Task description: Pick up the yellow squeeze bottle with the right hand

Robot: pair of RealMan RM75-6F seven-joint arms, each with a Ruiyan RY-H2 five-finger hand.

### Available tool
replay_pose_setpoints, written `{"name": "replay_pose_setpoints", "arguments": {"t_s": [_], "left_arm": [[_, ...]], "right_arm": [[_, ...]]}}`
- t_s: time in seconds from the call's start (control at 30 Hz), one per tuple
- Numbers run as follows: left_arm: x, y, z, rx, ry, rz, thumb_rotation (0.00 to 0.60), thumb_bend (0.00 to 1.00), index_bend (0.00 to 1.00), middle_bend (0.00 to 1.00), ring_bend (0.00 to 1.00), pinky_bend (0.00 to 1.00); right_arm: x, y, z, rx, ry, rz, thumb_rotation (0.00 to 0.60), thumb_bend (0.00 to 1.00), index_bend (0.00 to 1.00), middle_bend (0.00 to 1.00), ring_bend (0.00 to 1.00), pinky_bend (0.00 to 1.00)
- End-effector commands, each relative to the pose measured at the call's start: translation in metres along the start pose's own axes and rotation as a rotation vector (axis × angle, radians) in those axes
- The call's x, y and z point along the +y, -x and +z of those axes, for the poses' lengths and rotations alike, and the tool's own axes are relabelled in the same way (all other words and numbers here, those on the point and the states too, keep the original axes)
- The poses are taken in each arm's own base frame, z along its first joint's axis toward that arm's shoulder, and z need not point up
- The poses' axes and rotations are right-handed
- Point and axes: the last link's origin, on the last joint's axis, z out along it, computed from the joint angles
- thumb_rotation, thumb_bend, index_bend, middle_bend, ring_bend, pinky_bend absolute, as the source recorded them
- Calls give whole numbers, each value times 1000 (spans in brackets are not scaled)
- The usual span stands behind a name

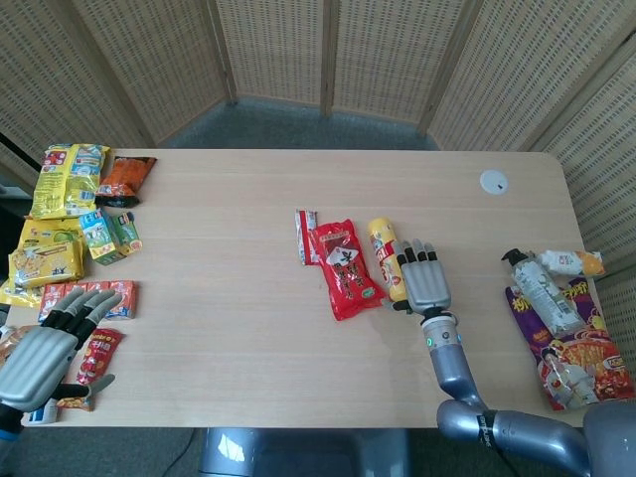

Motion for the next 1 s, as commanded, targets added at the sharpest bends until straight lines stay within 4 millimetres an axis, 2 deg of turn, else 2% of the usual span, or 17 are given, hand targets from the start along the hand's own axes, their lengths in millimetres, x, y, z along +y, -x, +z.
{"name": "replay_pose_setpoints", "arguments": {"t_s": [0.03, 0.47, 0.77, 1.0], "left_arm": [[-1, 0, -1, 0, -4, -1, 576, 212, 0, 0, 0, 0], [-3, -1, -3, 5, -6, -4, 576, 212, 0, 0, 0, 0], [-3, -2, -7, 10, -12, -7, 575, 212, 0, 0, 0, 0], [2, -5, -9, 17, -5, -2, 576, 212, 0, 0, 0, 0]], "right_arm": [[-2, 1, 3, -1, 1, 7, 379, 52, 0, 0, 0, 0], [-18, 3, 21, -11, -17, -32, 380, 56, 0, 0, 0, 0], [-14, 11, 27, -17, -34, -51, 381, 57, 0, 0, 0, 0], [2, 19, 29, -8, -43, -103, 380, 57, 0, 0, 0, 0]]}}
